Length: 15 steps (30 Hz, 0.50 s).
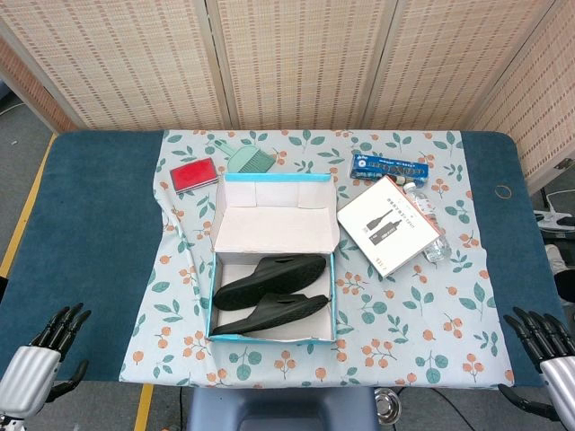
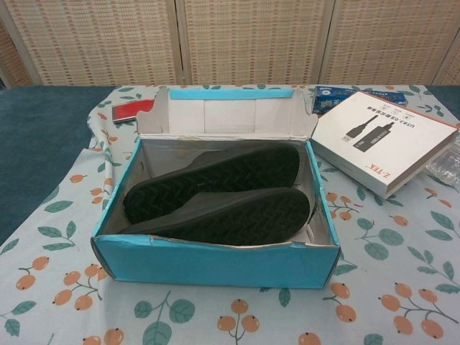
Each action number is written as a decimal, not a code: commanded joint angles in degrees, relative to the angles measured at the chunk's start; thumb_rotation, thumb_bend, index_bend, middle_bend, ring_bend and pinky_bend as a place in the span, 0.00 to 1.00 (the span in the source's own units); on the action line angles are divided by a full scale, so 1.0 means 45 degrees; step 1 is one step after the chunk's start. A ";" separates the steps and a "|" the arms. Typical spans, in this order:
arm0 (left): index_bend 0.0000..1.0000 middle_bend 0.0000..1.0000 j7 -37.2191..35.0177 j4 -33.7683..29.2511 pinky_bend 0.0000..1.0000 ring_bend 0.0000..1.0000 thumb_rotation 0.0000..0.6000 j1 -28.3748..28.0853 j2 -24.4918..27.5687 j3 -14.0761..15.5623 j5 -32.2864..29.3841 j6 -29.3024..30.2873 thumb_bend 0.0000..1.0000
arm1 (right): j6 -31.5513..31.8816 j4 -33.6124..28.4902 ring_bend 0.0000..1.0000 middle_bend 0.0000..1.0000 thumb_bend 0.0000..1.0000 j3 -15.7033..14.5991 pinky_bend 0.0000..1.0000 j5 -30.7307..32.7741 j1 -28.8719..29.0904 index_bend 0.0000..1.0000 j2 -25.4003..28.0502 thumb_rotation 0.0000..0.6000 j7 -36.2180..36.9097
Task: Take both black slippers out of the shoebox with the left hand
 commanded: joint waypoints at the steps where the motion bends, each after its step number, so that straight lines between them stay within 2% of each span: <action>1: 0.00 0.00 0.0177 -0.0020 0.36 0.02 1.00 -0.0033 -0.0113 0.0020 0.0104 -0.0046 0.42 | -0.0102 0.0017 0.00 0.00 0.11 0.0006 0.00 0.0051 0.0053 0.00 0.0009 0.86 0.0001; 5: 0.00 0.00 0.0207 0.0041 0.35 0.02 1.00 -0.0103 -0.0298 0.0109 0.0494 -0.0007 0.42 | -0.0087 0.0090 0.00 0.00 0.11 0.0010 0.00 0.0074 0.0063 0.00 0.0038 0.86 0.0143; 9: 0.00 0.00 -0.0529 -0.0128 0.29 0.02 1.00 -0.0461 -0.0386 0.0377 0.1138 -0.0282 0.42 | -0.0021 0.0125 0.00 0.00 0.11 0.0069 0.00 0.0210 0.0034 0.00 0.0038 0.87 0.0197; 12: 0.00 0.00 -0.0690 -0.0803 0.27 0.02 1.00 -0.1054 -0.0264 0.0471 0.1711 -0.0872 0.43 | 0.0070 0.0082 0.00 0.00 0.11 0.0159 0.00 0.0349 0.0008 0.00 0.0004 0.86 0.0220; 15: 0.00 0.00 0.0000 -0.1685 0.25 0.00 1.00 -0.1661 -0.0154 0.0232 0.1944 -0.1584 0.42 | 0.0043 0.0037 0.00 0.00 0.11 0.0212 0.00 0.0402 0.0008 0.00 -0.0077 0.87 0.0008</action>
